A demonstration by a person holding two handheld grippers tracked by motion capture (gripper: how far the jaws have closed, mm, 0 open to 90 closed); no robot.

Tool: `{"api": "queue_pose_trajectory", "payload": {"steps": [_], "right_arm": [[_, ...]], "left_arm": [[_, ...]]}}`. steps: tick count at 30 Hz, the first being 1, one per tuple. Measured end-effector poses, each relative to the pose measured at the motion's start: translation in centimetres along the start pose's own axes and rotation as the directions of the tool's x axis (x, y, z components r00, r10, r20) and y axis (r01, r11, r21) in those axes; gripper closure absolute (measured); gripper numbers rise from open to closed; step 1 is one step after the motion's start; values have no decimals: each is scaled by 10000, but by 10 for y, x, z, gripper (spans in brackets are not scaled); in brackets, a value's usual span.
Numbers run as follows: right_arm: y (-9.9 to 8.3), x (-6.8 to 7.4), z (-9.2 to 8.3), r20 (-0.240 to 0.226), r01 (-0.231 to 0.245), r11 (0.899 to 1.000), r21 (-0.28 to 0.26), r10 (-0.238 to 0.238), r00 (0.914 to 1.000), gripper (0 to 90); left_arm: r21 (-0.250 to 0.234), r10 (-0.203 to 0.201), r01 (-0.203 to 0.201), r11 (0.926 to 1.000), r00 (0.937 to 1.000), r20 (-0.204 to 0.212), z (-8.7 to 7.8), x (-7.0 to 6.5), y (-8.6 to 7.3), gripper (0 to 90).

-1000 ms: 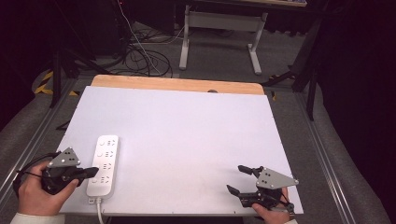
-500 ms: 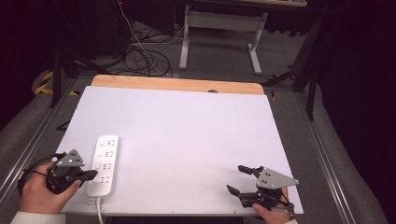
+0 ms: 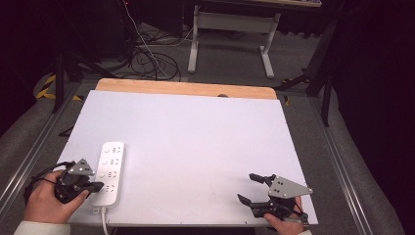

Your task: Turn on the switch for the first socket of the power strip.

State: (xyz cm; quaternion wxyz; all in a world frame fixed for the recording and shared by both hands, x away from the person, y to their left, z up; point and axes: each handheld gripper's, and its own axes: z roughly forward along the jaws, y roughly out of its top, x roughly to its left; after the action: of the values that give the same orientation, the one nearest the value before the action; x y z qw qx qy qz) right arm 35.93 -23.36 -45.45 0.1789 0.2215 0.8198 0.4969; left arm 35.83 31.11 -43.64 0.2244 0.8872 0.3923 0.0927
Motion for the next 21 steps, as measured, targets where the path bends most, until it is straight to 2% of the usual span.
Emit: {"api": "queue_pose_trajectory", "payload": {"steps": [4,5,12,14,21], "right_arm": [[0,0,0,5,2,10000,0,-2,10000,261],[0,0,0,-8,-10,10000,-7,10,10000,261],[0,1,1,-43,49,10000,11,-49,10000,260],[0,1,1,-56,35,10000,7,-35,10000,261],[0,1,2,-90,30,10000,26,-30,10000,260]], "left_arm": [[-53,-40,39,10000,10000,-76,0,1,0,900],[-76,-109,109,9999,9999,20,1,2,-1,900],[-113,-214,213,9997,9997,-128,1,0,-2,900],[-106,-283,280,9996,9991,-316,2,-1,-1,900],[-161,-421,415,9990,9985,-361,2,-1,-2,900]]}}
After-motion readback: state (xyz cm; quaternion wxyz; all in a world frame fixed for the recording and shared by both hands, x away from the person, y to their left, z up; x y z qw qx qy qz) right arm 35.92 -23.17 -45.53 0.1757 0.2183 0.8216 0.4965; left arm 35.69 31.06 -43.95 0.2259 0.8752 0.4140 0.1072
